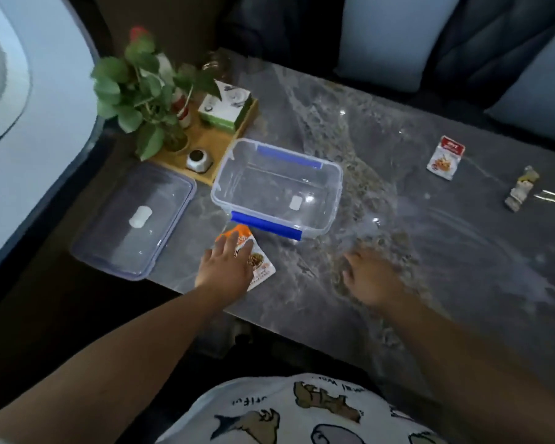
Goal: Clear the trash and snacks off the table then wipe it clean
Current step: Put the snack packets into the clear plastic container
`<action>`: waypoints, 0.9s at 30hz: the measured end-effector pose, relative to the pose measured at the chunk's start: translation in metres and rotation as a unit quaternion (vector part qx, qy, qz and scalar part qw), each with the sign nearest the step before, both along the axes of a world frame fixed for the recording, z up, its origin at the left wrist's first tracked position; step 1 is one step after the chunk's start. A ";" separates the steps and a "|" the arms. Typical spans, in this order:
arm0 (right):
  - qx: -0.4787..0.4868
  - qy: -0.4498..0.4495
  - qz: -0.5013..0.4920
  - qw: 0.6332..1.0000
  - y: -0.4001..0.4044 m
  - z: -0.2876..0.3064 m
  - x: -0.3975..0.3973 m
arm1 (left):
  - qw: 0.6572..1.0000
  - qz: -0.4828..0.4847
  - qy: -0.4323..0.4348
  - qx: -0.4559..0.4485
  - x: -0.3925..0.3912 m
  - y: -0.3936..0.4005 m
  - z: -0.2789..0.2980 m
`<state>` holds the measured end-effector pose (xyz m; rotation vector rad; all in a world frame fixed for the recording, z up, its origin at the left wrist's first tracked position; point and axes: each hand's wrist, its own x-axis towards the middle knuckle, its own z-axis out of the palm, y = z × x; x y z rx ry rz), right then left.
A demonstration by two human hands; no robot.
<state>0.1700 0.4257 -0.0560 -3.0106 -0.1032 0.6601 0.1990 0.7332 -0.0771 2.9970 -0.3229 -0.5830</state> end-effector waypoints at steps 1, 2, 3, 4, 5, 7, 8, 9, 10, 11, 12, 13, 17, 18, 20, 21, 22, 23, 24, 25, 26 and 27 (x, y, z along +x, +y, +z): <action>0.009 0.007 -0.038 0.999 0.002 0.001 0.001 | 1.000 -0.018 0.001 -0.005 0.004 0.004 -0.003; 0.021 0.004 -0.075 0.997 0.003 0.003 0.004 | 0.999 -0.034 0.004 -0.009 0.007 0.007 -0.007; 0.038 -0.005 -0.108 0.993 0.003 0.007 0.007 | 0.999 -0.049 0.010 -0.011 0.009 0.010 -0.011; 0.058 -0.021 -0.139 0.988 0.003 0.011 0.011 | 0.998 -0.061 0.017 -0.014 0.011 0.013 -0.014; 0.081 -0.041 -0.169 0.981 0.003 0.015 0.017 | 0.997 -0.073 0.021 -0.017 0.012 0.017 -0.016; 0.131 -0.078 -0.234 0.960 0.004 0.025 0.032 | 0.994 -0.104 0.016 -0.018 0.015 0.024 -0.020; 0.156 -0.087 -0.271 0.946 0.004 0.031 0.040 | 0.992 -0.124 0.014 -0.020 0.017 0.027 -0.021; 0.178 -0.089 -0.304 0.932 0.006 0.036 0.049 | 0.989 -0.146 0.014 -0.026 0.021 0.030 -0.022; 0.199 -0.086 -0.326 0.920 0.008 0.040 0.058 | 0.985 -0.166 0.016 -0.033 0.024 0.034 -0.023; 0.214 -0.081 -0.331 0.915 0.011 0.043 0.067 | 0.982 -0.186 0.018 -0.038 0.028 0.038 -0.023; 0.223 -0.074 -0.328 0.915 0.015 0.044 0.076 | 0.978 -0.204 0.021 -0.041 0.032 0.042 -0.022; 0.229 -0.064 -0.329 0.914 0.018 0.043 0.085 | 0.975 -0.217 0.024 -0.041 0.035 0.046 -0.021; 0.225 -0.016 -0.361 0.905 0.034 0.034 0.112 | 0.972 -0.227 0.043 -0.050 0.042 0.054 -0.014; 0.215 -0.008 -0.359 0.908 0.037 0.031 0.115 | 0.973 -0.212 0.047 -0.081 0.041 0.055 -0.011; 0.204 -0.006 -0.351 0.914 0.041 0.025 0.118 | 0.976 -0.137 0.044 -0.161 0.037 0.054 -0.007; 0.207 -0.002 -0.347 0.915 0.042 0.022 0.119 | 0.979 -0.085 0.035 -0.181 0.034 0.053 -0.006; 0.214 0.005 -0.345 0.914 0.043 0.020 0.119 | 0.983 -0.033 0.024 -0.177 0.032 0.050 -0.004; 0.221 0.013 -0.343 0.913 0.044 0.018 0.118 | 0.988 0.010 0.015 -0.155 0.032 0.047 -0.002; 0.222 0.018 -0.343 0.913 0.045 0.017 0.118 | 0.992 0.041 0.011 -0.118 0.033 0.043 0.000; 0.219 0.022 -0.344 0.913 0.046 0.016 0.119 | 0.995 0.058 0.015 -0.079 0.035 0.038 0.002; 0.213 0.026 -0.346 0.913 0.047 0.014 0.119 | 0.996 0.070 0.025 -0.049 0.037 0.034 0.004; 0.208 0.029 -0.352 0.912 0.048 0.013 0.119 | 0.996 0.079 0.035 -0.031 0.040 0.029 0.006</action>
